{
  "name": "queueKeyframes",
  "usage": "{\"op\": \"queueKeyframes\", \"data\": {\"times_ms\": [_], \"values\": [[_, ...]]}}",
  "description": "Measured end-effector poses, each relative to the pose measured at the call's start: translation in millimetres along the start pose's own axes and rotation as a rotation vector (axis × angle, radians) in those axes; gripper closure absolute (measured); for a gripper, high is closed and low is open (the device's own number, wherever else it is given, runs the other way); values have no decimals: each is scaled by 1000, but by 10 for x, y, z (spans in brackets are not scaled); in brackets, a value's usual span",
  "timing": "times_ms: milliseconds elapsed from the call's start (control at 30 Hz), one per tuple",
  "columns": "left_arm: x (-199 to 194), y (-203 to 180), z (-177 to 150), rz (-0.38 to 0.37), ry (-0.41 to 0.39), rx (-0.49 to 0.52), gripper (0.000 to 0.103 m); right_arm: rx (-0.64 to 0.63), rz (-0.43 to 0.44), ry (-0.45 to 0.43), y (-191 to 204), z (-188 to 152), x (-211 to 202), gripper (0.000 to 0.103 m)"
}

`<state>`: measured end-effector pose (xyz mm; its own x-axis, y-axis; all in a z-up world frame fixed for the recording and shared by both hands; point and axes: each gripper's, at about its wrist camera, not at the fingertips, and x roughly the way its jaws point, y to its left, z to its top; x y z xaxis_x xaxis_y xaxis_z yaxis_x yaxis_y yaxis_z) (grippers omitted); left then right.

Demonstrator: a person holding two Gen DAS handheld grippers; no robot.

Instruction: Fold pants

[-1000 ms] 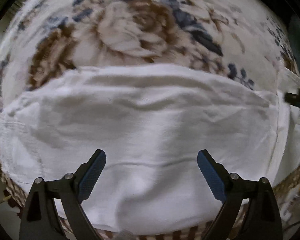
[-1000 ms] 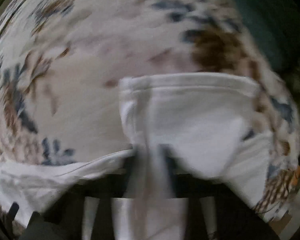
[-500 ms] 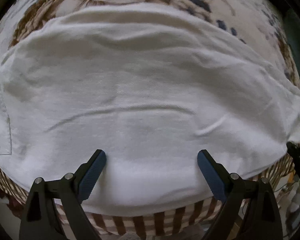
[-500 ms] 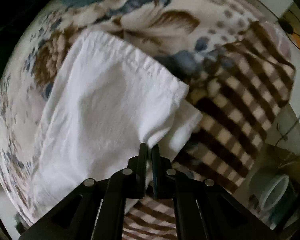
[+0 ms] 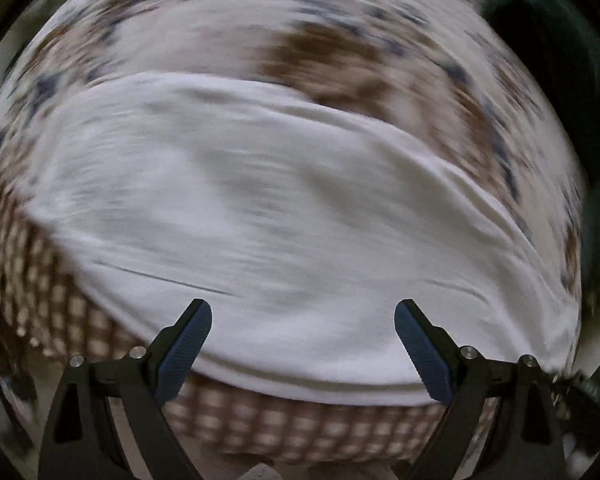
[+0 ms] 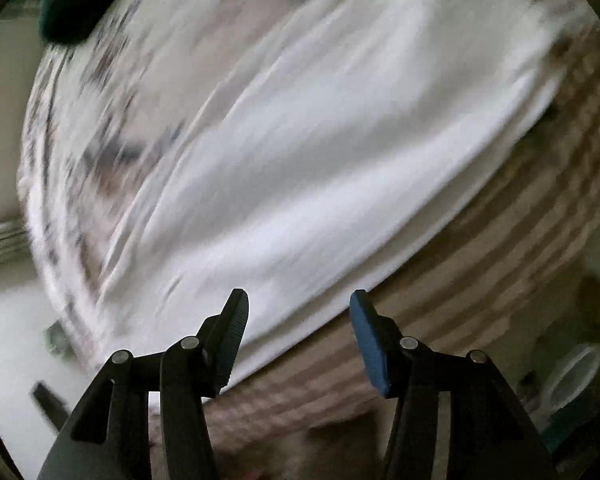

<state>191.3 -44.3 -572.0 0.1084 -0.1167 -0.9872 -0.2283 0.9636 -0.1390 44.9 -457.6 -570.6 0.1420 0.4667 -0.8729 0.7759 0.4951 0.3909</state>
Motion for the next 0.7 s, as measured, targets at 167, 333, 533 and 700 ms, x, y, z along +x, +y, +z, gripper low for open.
{"op": "queueKeyframes", "data": {"times_ms": [167, 333, 533, 700], "values": [[-1, 971, 308, 23, 24, -221, 10, 44, 59, 100, 411, -648, 737, 49], [188, 1908, 549, -50, 49, -470, 23, 145, 114, 70, 666, -752, 1218, 64], [392, 2140, 702, -69, 33, -469, 75, 188, 48, -6, 723, -965, 1305, 94], [39, 2207, 558, -78, -42, -378, 83, 112, 7, -25, 891, -1210, 1104, 95]]}}
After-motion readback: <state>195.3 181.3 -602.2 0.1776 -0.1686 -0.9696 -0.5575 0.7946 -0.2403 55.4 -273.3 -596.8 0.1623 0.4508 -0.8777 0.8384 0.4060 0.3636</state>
